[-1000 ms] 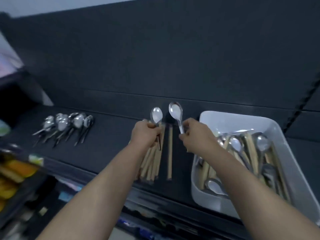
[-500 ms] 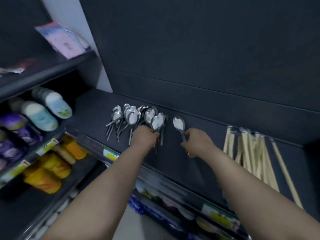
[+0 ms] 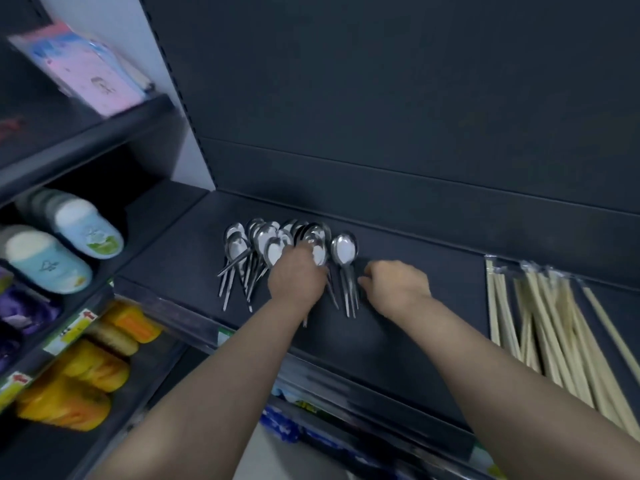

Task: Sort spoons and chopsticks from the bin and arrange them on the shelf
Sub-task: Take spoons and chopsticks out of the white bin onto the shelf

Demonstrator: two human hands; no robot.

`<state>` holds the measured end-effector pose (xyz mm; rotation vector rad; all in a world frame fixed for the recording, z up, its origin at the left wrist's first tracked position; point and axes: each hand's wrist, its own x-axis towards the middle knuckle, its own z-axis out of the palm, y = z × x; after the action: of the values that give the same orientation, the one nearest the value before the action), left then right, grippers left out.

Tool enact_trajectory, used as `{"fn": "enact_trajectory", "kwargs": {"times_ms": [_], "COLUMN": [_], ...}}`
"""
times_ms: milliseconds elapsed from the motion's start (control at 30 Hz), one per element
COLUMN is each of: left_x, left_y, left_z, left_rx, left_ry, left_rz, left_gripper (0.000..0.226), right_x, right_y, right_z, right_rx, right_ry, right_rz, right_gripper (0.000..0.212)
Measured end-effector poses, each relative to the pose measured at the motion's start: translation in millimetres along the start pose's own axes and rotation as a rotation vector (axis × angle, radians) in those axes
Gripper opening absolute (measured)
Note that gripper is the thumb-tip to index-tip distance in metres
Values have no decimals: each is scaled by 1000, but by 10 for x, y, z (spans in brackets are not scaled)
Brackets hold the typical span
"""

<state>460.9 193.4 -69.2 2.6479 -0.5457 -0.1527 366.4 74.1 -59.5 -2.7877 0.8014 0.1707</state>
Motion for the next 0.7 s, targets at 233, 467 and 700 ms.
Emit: {"fn": "enact_trajectory", "kwargs": {"times_ms": [233, 467, 700], "left_x": [-90, -622, -1515], "left_y": [797, 1981, 3308], "left_z": [238, 557, 906], "left_rx": [79, 12, -71], "left_ry": [-135, -230, -238], "left_rz": [344, 594, 786], "left_gripper": [17, 19, 16], "right_x": [-349, -1113, -1966], "right_y": [651, 1779, 2950], "right_z": [-153, -434, -782], "right_rx": [-173, -173, -214], "right_ry": [82, 274, 433], "right_rz": [108, 363, 523], "right_gripper": [26, 30, 21]}}
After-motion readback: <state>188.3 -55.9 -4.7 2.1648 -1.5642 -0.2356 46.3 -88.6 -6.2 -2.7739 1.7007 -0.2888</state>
